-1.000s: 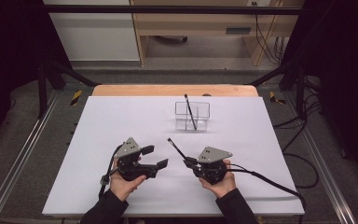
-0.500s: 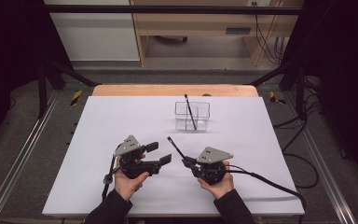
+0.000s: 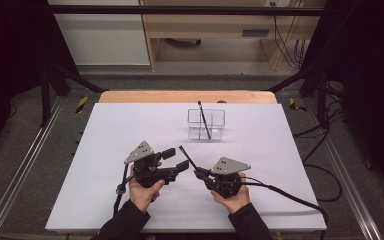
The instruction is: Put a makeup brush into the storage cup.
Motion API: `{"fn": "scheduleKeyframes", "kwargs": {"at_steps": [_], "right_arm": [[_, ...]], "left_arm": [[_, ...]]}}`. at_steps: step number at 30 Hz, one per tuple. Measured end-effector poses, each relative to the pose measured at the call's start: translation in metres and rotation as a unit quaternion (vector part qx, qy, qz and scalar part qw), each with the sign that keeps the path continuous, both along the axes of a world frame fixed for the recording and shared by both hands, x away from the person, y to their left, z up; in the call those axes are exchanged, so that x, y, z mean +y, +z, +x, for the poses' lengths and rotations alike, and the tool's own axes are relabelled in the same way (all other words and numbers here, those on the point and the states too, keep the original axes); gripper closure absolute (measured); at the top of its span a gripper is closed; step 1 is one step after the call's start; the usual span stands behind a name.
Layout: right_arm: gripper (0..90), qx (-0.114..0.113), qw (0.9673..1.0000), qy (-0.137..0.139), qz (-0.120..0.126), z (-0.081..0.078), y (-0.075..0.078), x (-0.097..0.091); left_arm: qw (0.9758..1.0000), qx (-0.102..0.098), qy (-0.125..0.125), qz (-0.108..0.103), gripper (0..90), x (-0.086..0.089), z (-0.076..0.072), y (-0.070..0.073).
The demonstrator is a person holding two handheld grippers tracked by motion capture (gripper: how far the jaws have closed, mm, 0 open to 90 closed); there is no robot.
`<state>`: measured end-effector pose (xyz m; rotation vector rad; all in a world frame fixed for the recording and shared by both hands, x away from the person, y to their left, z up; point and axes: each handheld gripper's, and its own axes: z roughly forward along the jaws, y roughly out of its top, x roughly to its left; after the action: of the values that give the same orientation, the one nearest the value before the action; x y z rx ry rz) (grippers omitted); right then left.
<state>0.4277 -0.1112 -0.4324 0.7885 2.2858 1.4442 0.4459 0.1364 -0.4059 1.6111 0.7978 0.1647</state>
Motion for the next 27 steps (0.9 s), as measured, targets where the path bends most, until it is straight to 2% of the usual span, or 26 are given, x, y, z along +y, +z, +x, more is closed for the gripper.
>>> {"fn": "scheduleKeyframes", "kwargs": {"at_steps": [10, 14, 23, 27], "right_arm": [[84.3, 0.006, 0.9998, 0.000, 0.021, 0.001, 0.000, 0.001], [84.3, 0.007, 0.9997, -0.001, 0.024, 0.000, 0.000, 0.002], [84.3, 0.011, 0.9995, -0.001, 0.031, 0.000, 0.000, 0.004], [84.3, 0.011, 0.9994, -0.001, 0.032, 0.000, 0.000, 0.004]], "left_arm": [[0.9997, 0.010, 0.006, -0.021, 36.6, -0.008, 0.004, -0.004], [0.9996, 0.010, 0.010, -0.026, 43.5, -0.009, 0.003, -0.004], [0.9986, 0.027, 0.013, -0.042, 58.6, -0.011, 0.004, -0.006], [0.9984, 0.025, 0.013, -0.048, 63.3, -0.012, 0.003, -0.006]]}}
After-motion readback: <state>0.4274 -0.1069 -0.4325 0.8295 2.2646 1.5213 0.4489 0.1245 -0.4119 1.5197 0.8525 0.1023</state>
